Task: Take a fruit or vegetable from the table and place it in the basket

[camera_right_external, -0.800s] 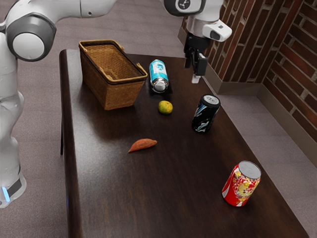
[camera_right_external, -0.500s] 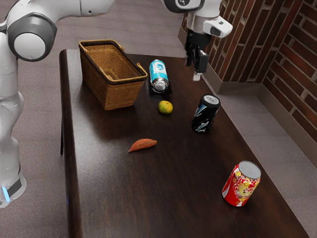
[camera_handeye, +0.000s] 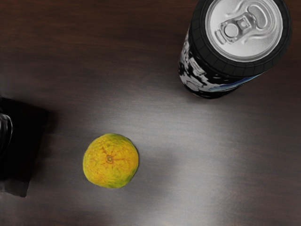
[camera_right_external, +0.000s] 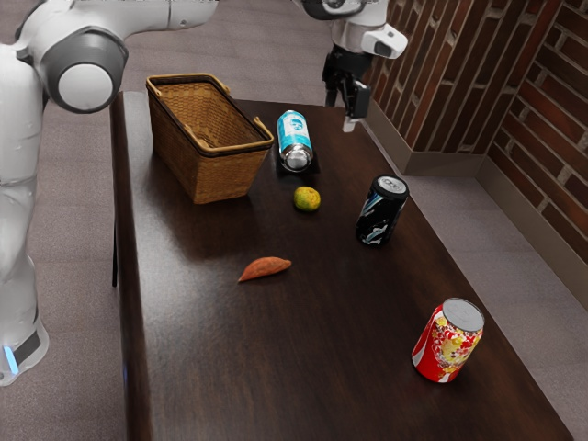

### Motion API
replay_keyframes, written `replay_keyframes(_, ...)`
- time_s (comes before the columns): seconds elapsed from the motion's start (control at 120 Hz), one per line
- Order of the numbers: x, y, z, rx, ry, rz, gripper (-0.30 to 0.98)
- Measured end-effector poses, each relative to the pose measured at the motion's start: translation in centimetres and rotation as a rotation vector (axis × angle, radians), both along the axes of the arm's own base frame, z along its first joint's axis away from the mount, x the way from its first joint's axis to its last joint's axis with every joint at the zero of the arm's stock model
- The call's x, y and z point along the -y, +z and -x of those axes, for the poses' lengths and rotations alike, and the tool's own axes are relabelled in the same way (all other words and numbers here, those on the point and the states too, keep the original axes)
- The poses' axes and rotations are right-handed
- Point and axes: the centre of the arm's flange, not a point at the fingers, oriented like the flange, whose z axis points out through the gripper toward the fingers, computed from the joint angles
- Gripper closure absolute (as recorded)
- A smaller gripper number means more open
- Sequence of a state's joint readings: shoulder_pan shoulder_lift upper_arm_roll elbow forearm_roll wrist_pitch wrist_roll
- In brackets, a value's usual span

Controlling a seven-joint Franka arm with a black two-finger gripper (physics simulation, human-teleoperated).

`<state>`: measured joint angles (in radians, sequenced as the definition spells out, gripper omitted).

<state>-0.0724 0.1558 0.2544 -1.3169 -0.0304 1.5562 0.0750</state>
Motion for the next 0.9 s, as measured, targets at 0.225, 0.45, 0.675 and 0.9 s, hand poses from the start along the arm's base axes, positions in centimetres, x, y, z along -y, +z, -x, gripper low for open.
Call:
replay_keyframes(0.225,-4.0,-4.4,-1.9,-0.046,0.064,-0.003,0.0)
replay_keyframes(0.45,-3.2,-9.8,-2.6,-0.073,0.016,0.005,0.0)
replay_keyframes(0.675,-4.1,-13.7,-2.8,-0.043,-0.037,-0.002,0.0)
replay_keyframes(0.9,-4.9,-16.1,-1.5,-0.006,-0.073,0.003,0.0)
